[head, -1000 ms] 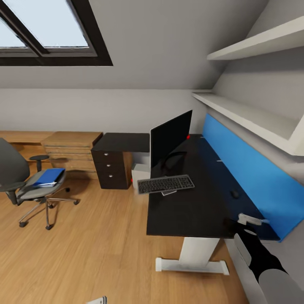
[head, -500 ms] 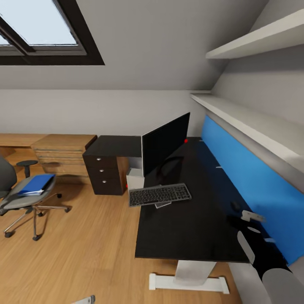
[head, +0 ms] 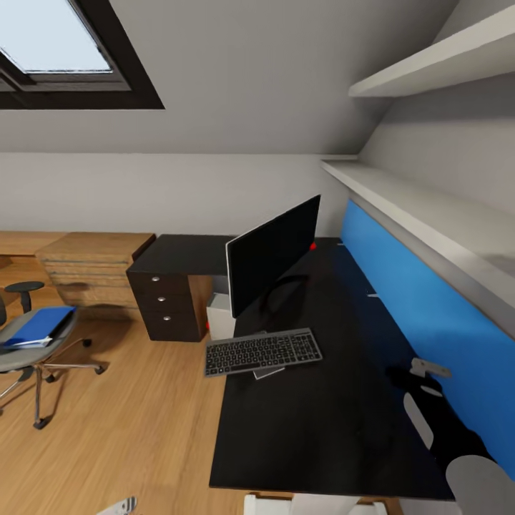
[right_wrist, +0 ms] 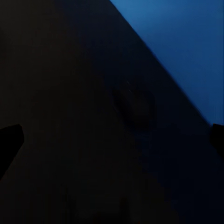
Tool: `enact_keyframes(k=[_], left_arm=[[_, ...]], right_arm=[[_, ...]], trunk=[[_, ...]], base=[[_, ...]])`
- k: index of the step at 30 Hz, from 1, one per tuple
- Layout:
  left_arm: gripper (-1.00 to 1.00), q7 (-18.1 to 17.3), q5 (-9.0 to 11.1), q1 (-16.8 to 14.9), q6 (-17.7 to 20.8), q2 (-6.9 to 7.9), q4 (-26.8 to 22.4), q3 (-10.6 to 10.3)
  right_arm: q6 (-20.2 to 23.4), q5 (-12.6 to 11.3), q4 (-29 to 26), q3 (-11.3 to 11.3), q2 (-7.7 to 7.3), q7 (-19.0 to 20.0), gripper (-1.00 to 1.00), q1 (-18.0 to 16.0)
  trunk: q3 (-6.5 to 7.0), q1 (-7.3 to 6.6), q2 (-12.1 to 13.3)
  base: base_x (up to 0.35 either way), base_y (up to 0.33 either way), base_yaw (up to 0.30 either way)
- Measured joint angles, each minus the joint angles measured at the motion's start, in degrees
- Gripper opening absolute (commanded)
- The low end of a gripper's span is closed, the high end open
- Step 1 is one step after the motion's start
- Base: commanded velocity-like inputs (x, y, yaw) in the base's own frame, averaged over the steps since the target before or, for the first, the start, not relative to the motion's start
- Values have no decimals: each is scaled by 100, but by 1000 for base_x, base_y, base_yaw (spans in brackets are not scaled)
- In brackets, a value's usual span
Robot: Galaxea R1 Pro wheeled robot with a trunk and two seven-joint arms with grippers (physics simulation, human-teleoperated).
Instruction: In the bedroom, organize the workspace by keeping the computer under the desk, ensuring the monitor is on the desk, placing the keyboard on the desk next to the monitor, placing the mouse on the desk next to the keyboard, moving the folder from the swivel chair onto the desk next to the mouse, stacking the notebook on top of the folder with the pen on top of the notebook, and positioning the swivel chair next to the desk.
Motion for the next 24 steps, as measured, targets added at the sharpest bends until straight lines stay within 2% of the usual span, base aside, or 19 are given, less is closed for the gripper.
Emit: enact_keyframes(k=[3, 7, 8, 11, 24], left_arm=[[100, -42, 116, -1, 31, 50, -21, 0], [100, -38, 144, 1, 26, 56, -125, 6], [100, -35, 151, 1, 26, 58, -327, 16], [100, -34, 155, 5, 20, 58, -395, 22], [100, -11, 155, 2, 14, 54, -420, 18]], right_arm=[[-74, 0, 163, 4, 0, 4, 100, -1], [-105, 0, 308, -2, -1, 9, 100, -1], [-206, -1, 469, -10, -39, 10, 100, -1], [-350, -2, 635, -2, -118, 16, 100, -2], [-560, -5, 700, 24, -141, 34, 100, -2]], trunk=[[0, 0, 0], [0, 2, 1], [1, 3, 1], [0, 2, 1], [0, 0, 0]], base=[[288, -123, 0], [130, -61, 0], [15, -7, 0], [56, -3, 0], [272, 0, 0]])
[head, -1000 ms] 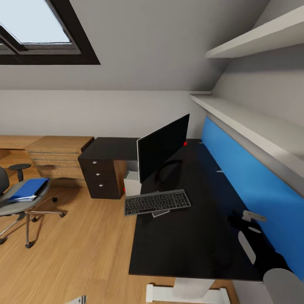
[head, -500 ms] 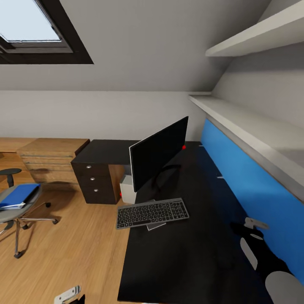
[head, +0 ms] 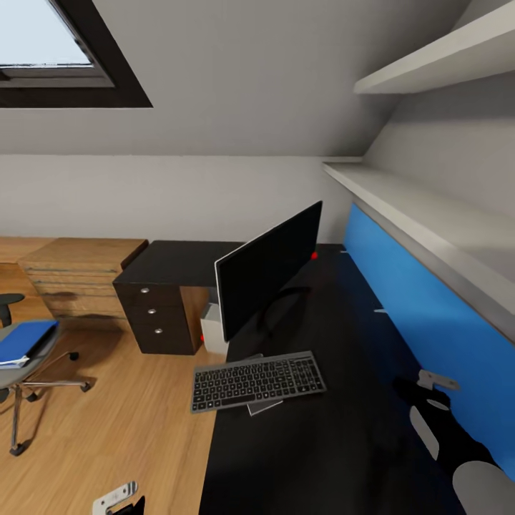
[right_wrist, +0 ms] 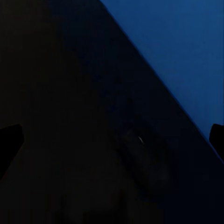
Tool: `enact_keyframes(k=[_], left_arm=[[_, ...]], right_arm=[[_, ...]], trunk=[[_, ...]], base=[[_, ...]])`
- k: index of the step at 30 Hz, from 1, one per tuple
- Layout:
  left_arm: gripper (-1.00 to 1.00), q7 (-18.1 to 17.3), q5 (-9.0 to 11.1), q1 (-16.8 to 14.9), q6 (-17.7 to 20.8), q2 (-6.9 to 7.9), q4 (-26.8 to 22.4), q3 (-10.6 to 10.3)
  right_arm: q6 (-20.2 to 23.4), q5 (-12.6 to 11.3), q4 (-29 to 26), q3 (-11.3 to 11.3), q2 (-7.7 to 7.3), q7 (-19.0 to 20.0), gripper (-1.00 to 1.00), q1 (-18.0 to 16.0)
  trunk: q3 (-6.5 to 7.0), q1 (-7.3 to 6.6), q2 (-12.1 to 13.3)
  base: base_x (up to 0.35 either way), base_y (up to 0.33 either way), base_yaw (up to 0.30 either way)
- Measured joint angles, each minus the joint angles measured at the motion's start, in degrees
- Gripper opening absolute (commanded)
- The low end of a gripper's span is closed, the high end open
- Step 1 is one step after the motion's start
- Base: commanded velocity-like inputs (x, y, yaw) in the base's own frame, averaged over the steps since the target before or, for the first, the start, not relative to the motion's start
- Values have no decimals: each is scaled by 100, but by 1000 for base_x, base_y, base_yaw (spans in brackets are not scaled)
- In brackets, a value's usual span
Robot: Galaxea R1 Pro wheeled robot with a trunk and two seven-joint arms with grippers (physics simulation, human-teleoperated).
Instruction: In the bedroom, organize the workspace by keeping the computer under the desk, ensuring the monitor is on the desk, placing the keyboard on the desk next to the monitor, placing the mouse on the desk next to the keyboard, moving the folder from the swivel chair onto the desk next to the mouse, stacking the notebook on top of the folder with the pen on top of the notebook, and positioning the swivel chair next to the desk.
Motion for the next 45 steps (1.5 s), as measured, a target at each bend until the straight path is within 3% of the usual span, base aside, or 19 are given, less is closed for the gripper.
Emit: enact_keyframes(k=[14, 25, 32, 45], left_arm=[[100, -30, -16, 3, 1, -13, -16, -25], [100, -26, 11, 5, 21, -14, -493, -5], [100, -25, 16, 5, 24, -14, -541, -4], [100, -16, -16, 5, 17, -22, -545, -12]], right_arm=[[78, 0, 12, -6, -45, 0, 100, -5], [434, -45, 762, -21, -437, 134, 100, -232], [427, 6, 1007, -21, -555, 688, 100, -360], [282, -40, 1016, -32, -673, 1023, 100, -370]], trunk=[[0, 3, 1], [0, 3, 1], [0, 3, 1], [-234, 289, -521]], base=[[133, 0, 0], [4, 0, 0], [0, 0, 0], [0, 0, 0]])
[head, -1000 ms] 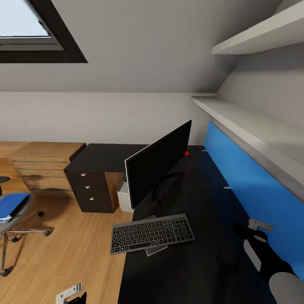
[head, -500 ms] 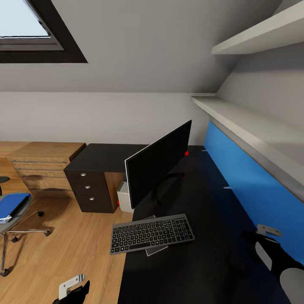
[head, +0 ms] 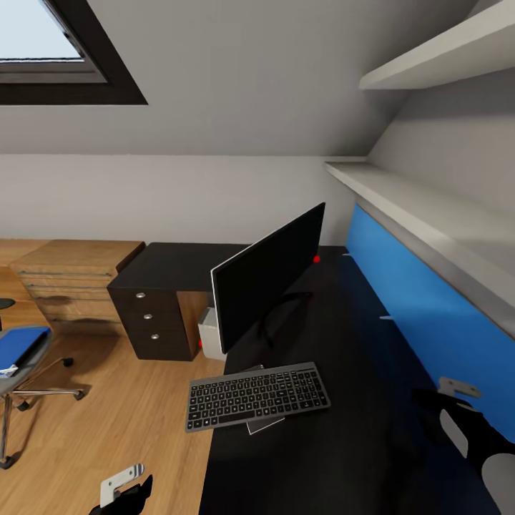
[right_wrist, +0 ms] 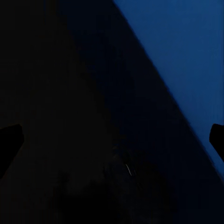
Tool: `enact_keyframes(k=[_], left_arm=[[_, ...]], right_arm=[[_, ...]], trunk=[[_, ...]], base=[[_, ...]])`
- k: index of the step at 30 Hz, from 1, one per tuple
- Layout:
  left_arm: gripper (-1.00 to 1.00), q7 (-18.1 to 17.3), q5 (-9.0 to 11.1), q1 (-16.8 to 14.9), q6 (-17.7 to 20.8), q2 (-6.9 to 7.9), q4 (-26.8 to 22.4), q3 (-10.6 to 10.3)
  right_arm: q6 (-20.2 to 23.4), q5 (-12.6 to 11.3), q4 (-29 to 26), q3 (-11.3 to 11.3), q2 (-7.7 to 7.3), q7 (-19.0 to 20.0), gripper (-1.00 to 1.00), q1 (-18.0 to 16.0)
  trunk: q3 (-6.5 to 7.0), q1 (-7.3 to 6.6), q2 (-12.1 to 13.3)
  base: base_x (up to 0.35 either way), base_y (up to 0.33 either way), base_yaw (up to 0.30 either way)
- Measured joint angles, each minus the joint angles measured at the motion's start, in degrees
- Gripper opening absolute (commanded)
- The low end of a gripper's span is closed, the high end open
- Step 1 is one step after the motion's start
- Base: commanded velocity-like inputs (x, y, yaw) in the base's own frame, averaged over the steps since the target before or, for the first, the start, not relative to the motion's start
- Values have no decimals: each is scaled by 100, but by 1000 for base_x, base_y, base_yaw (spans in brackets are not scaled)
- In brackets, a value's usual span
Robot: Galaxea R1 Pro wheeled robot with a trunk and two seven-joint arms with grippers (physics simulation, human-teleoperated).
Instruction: In the bedroom, organize the workspace by keeping the computer under the desk, ensuring the monitor is on the desk, placing the keyboard on the desk next to the monitor, placing the mouse on the desk next to the keyboard, moving the folder from the swivel chair onto the desk next to the mouse, stacking the notebook on top of the folder with the pen on top of the notebook, and positioning the swivel chair next to the desk.
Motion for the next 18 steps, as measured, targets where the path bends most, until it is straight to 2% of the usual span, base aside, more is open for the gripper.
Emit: enact_keyframes(k=[12, 18], left_arm=[[100, 9, -9, 0, 0, -1, 0, 0], [100, 9, -12, 0, 0, -1, 0, 0]], right_arm=[[73, -9, -19, -10, -21, 153, 100, 0], [402, -56, -17, -113, -99, 155, 100, 0]], trunk=[[-217, 264, -483], [-325, 396, -724]], base=[[0, 0, 0], [0, 0, 0]])
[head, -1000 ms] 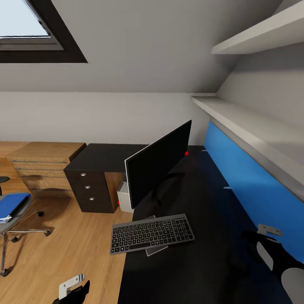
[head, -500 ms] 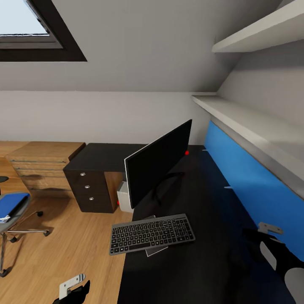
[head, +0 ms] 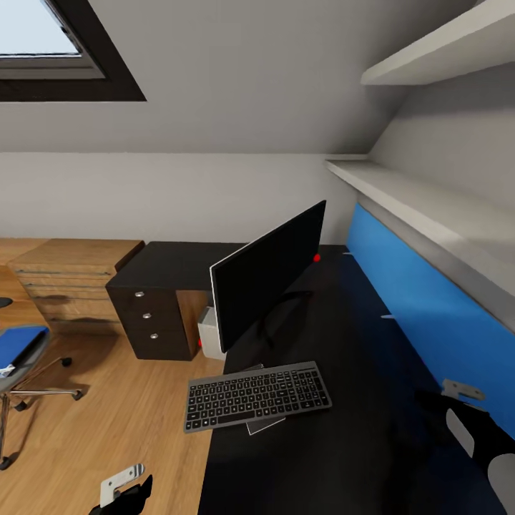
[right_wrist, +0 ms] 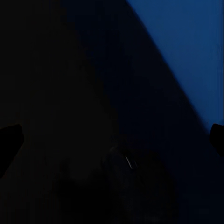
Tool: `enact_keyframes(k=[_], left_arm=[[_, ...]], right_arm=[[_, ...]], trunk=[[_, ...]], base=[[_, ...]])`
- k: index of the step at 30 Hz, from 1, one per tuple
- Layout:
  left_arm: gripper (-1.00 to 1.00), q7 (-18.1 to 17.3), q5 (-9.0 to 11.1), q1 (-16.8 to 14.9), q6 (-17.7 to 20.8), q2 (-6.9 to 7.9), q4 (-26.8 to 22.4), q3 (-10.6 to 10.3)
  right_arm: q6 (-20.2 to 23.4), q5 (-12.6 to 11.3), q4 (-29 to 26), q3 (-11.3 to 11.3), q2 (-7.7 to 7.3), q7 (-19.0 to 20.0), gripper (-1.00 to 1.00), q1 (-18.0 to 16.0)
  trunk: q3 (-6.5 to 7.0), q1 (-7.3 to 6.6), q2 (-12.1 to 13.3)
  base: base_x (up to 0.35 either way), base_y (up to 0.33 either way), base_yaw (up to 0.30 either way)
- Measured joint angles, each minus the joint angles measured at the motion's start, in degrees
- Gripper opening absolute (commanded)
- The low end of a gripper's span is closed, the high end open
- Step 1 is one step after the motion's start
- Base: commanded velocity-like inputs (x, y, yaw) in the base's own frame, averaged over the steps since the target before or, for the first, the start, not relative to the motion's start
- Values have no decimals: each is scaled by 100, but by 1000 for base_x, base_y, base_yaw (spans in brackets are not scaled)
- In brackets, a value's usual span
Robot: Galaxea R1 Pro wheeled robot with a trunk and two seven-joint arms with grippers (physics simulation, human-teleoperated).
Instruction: In the bedroom, organize the workspace by keeping the computer under the desk, ensuring the monitor is on the desk, placing the keyboard on the desk next to the monitor, placing the mouse on the desk next to the keyboard, moving the folder from the swivel chair onto the desk next to the mouse, stacking the notebook on top of the folder with the pen on top of the notebook, and positioning the swivel chair next to the desk.
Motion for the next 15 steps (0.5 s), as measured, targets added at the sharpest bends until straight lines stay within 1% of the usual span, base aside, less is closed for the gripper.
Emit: enact_keyframes(k=[4, 5, 7, 15], left_arm=[[100, 0, 0, -1, 0, 0, 0, 0], [100, 0, 0, 0, 0, 0, 0, 0], [100, 0, 0, 0, 0, -2, 0, -2], [100, -6, -1, 0, 0, -8, 0, -14]], right_arm=[[159, -96, -9, -157, -47, 2, 100, 0], [217, -143, -7, -229, -106, 1, 100, 0], [232, -161, -8, -257, -125, -3, 100, 0], [195, -166, -27, -301, -122, -12, 100, 0]], trunk=[[-72, 88, -161], [-90, 110, -201], [-126, 154, -281], [-127, 155, -283]], base=[[0, 0, 0], [0, 0, 0], [0, 0, 0], [0, 0, 0]])
